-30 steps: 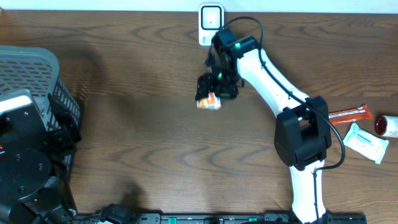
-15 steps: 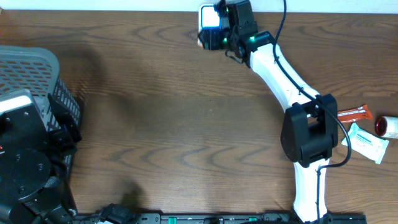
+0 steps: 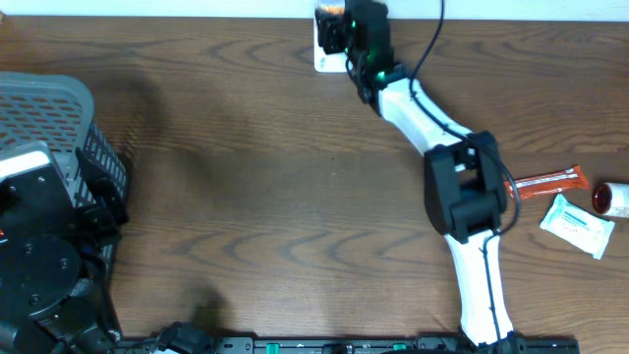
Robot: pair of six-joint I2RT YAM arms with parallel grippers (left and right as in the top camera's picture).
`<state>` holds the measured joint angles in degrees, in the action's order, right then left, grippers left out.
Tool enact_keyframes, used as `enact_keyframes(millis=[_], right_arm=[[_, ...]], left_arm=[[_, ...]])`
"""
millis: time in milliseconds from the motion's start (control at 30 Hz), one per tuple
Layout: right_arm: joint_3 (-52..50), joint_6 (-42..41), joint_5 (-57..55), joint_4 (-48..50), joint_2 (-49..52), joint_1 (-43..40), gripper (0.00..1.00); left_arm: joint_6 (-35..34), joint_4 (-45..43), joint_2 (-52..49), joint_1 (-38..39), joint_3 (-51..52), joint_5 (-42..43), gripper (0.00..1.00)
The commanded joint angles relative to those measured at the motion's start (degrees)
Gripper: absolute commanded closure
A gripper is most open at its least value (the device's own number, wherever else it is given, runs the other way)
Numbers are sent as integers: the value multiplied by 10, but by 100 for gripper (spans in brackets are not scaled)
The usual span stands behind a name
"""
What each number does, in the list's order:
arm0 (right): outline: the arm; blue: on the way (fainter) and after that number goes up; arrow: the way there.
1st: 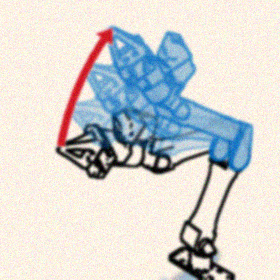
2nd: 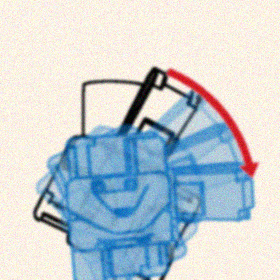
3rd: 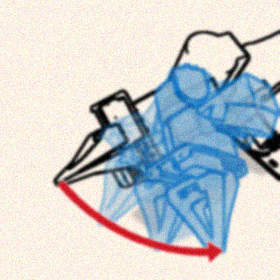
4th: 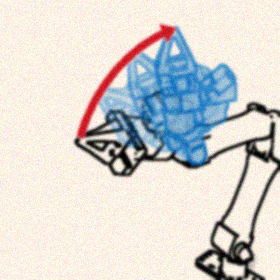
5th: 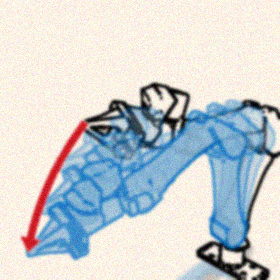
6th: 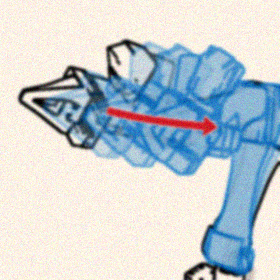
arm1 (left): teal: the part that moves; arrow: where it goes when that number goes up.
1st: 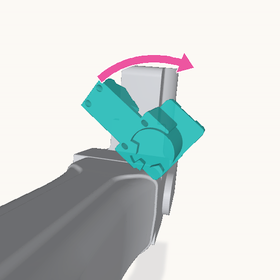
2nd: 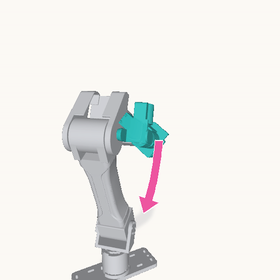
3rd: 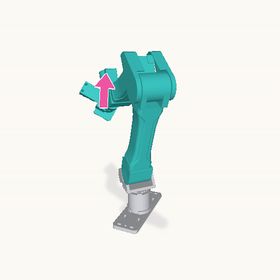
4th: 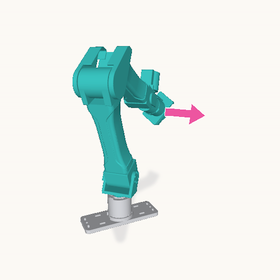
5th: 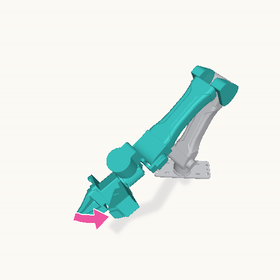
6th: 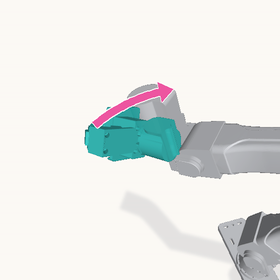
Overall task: Scan the item barcode
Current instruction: 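Carry the tissue box right and drop it near the candy bar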
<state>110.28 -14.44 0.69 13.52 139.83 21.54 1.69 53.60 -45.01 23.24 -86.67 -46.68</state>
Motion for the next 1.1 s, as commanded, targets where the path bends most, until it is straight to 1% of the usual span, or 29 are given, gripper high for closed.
enact_keyframes(millis=[0,167,233,300,433,467,500,600,733,800,867,967,1033,1067], right_arm=[[4,-4,-36,39,38,-2,36],[5,-13,-69,66,51,-3,36],[13,-5,-73,63,51,-5,37],[28,-5,-73,37,50,-9,37],[72,-14,-67,-87,24,-25,43],[82,-14,-66,-129,11,-31,46],[89,-14,-67,-174,-7,-40,50],[92,-14,-82,-293,-70,-69,54],[92,-13,-149,-471,-159,-130,51],[92,-13,-189,-552,-187,-170,50],[92,-13,-206,-611,-195,-215,50],[84,-14,-207,-667,-185,-288,50],[68,-14,-204,-688,-170,-334,50],[54,-14,-200,-690,-163,-355,47]], left_arm=[[-1,0,-1,-2,2,-5,16],[-1,0,-1,-2,2,-5,16],[-1,0,-1,-2,2,-5,16],[-1,0,-1,-2,2,-5,16],[-1,0,-1,-2,2,-5,16],[-1,0,-1,-2,2,-5,16],[-1,0,-1,-2,2,-5,16],[-1,0,-1,-2,2,-5,16],[-1,0,-1,-2,2,-5,16],[-1,0,-1,-2,2,-5,16],[-1,0,-1,-2,2,-5,16],[-1,0,-1,-2,2,-5,16],[-1,0,-1,-2,2,-5,16],[-1,0,-1,-2,2,-5,16]])
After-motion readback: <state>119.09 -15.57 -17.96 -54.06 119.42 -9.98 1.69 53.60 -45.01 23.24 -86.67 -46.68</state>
